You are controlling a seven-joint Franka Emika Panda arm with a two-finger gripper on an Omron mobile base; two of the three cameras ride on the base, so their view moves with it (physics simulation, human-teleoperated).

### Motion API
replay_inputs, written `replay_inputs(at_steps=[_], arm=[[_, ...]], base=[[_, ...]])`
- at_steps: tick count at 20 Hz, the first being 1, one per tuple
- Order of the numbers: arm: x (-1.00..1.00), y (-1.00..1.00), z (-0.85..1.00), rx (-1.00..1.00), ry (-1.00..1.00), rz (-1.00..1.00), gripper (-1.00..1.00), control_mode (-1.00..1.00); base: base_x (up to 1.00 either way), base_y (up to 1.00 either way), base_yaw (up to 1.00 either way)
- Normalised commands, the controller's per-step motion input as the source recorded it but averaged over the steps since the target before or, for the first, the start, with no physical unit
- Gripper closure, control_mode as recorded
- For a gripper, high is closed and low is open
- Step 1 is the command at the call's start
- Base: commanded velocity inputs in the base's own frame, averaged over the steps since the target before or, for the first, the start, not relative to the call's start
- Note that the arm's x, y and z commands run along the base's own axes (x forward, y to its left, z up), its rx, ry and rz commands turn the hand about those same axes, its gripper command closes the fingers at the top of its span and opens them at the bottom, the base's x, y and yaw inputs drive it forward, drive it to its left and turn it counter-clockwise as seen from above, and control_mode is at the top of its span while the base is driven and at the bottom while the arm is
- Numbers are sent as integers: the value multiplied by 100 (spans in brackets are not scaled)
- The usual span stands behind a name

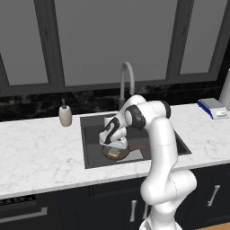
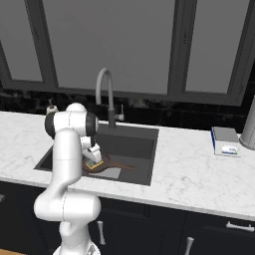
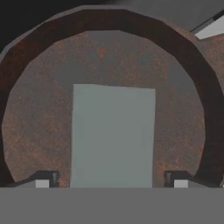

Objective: Pick the pan and sponge and place them into the sink. Then turn on the water.

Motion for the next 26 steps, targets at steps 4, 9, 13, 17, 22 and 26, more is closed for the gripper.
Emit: replay_inputs(at_steps=[4, 9, 13, 17, 22, 26], arm=[[-2, -11, 24, 0, 0, 0, -100, -100], [-30, -12, 65, 2, -14, 0, -100, -100], [-56, -24, 88, 0, -38, 0, -100, -100], [-27, -38, 100, 3, -27, 0, -100, -100], [-38, -28, 100, 2, -24, 0, -100, -100], [-50, -22, 92, 3, -28, 0, -100, -100]], base=[[0, 0, 0], [0, 0, 0], [0, 0, 0], [0, 0, 0], [0, 0, 0], [0, 0, 0]])
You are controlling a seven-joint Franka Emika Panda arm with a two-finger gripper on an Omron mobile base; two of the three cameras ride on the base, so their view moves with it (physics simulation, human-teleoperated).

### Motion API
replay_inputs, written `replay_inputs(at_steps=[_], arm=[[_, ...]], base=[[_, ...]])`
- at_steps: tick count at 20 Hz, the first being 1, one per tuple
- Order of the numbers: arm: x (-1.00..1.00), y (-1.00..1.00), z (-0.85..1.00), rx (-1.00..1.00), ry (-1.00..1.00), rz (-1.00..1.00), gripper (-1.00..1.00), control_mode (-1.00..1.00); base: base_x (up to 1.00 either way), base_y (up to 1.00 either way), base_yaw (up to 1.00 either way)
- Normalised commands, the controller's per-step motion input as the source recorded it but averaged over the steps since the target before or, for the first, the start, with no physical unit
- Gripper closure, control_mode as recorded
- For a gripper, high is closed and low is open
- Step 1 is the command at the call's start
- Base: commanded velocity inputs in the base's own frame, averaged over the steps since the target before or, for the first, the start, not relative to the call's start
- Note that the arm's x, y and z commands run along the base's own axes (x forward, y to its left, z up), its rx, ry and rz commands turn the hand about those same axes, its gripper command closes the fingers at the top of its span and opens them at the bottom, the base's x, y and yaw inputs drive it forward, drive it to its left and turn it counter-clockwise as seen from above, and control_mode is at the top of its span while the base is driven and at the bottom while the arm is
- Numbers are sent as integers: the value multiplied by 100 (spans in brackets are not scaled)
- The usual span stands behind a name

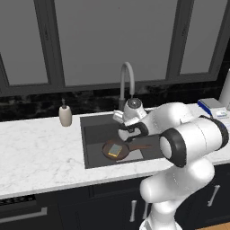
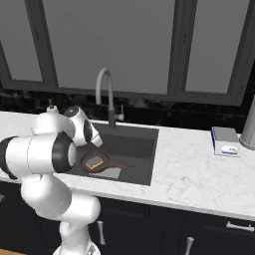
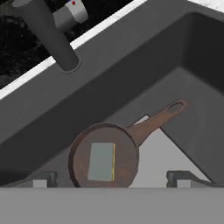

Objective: Pick the pan and sponge and place them into the sink. Then turn on the water.

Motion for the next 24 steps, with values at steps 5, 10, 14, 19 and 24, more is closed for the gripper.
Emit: replay_inputs(at_steps=[5, 10, 14, 19, 24], arm=[[-22, -42, 90, 3, -17, 0, -100, -100], [-40, -44, 47, 0, -37, 2, -100, -100], [-21, -61, 53, 0, -33, 9, -100, -100], [-8, -53, 47, -3, -35, 11, -100, -100], [0, -41, 67, -15, -20, 14, -100, -100]], base=[[0, 0, 0], [0, 0, 0], [0, 0, 0], [0, 0, 0], [0, 0, 0]])
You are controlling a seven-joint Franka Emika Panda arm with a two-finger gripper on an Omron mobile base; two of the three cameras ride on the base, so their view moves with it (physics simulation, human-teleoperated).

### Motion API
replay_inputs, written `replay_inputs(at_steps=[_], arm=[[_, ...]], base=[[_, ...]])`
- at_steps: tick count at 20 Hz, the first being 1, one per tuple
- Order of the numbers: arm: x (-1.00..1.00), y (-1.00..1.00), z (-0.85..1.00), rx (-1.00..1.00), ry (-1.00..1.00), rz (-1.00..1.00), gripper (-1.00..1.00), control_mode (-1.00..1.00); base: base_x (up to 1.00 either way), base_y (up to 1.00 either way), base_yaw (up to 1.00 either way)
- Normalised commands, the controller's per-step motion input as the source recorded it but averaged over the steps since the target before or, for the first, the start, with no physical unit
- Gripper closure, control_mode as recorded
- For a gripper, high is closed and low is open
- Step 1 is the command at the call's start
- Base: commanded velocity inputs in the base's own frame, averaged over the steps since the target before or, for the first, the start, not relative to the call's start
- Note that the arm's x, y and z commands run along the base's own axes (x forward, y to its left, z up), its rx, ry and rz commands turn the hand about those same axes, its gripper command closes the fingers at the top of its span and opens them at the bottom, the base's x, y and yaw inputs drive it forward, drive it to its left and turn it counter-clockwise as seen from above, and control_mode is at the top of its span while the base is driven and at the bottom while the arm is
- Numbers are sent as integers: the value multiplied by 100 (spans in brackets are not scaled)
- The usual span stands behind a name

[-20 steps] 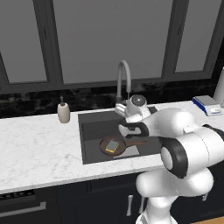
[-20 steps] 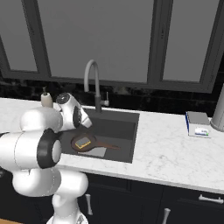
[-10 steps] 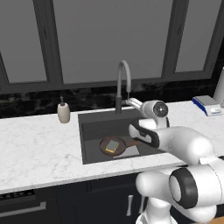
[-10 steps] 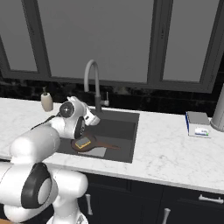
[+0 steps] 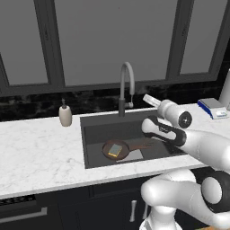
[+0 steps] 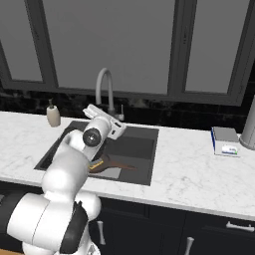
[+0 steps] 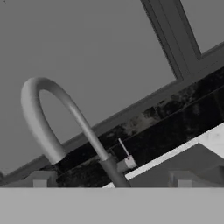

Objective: Pick the pan and sponge and place them into the sink. Then turn on the water.

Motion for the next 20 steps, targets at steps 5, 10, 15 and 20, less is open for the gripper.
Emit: replay_inputs(at_steps=[5, 10, 15, 20], arm=[[3, -37, 18, -27, -11, 2, -100, -100], [31, -29, -26, -15, 0, 0, -100, -100], [12, -6, -9, -4, 0, 0, -100, -100], [6, 13, -31, -5, -10, 0, -100, -100]], base=[[0, 0, 0], [0, 0, 0], [0, 0, 0], [0, 0, 0]])
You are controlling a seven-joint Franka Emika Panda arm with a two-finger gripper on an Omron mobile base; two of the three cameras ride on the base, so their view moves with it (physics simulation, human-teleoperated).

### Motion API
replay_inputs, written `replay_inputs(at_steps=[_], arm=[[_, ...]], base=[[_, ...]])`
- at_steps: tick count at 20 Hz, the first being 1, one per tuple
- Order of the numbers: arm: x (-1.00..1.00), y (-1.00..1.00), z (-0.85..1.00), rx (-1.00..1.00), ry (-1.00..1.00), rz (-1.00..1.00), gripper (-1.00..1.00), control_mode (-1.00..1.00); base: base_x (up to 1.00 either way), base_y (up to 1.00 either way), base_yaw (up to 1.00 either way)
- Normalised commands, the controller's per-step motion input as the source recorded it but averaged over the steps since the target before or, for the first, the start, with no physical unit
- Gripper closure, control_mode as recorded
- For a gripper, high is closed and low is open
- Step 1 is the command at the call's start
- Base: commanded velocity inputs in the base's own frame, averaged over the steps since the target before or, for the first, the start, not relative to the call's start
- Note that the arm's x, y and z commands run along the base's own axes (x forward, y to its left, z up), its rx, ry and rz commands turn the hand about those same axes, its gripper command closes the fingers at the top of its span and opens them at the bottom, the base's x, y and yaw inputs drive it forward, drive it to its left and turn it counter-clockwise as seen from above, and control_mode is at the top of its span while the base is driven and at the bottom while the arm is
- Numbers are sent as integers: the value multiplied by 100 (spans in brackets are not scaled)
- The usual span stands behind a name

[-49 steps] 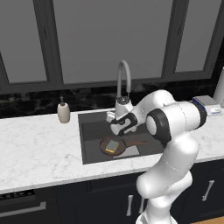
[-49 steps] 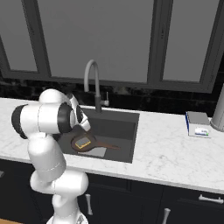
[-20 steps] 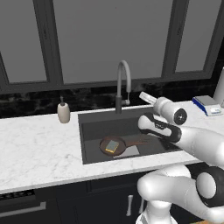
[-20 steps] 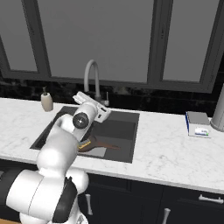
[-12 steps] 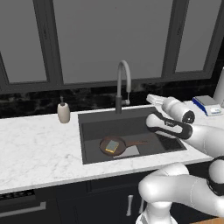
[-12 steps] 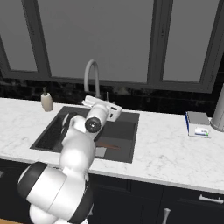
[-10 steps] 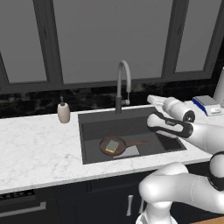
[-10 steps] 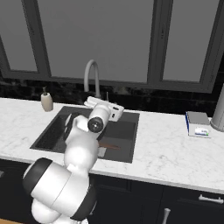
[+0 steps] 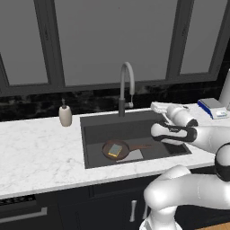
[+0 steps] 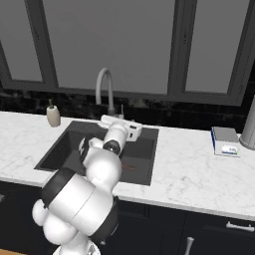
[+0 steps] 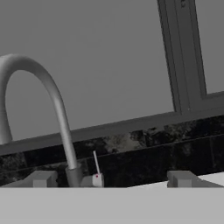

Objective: Pick the pan and sponge and place them into the sink. Then turn on the water.

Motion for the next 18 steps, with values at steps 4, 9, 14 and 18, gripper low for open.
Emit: replay_inputs(at_steps=[4, 9, 14, 18], arm=[[26, 7, -48, -9, -7, -2, -100, -100], [4, 2, -3, 0, 6, -1, -100, -100], [0, -4, 0, 0, 0, 0, -100, -100], [0, 0, 0, 0, 0, 0, -100, -100]], base=[[0, 0, 0], [0, 0, 0], [0, 0, 0], [0, 0, 0]])
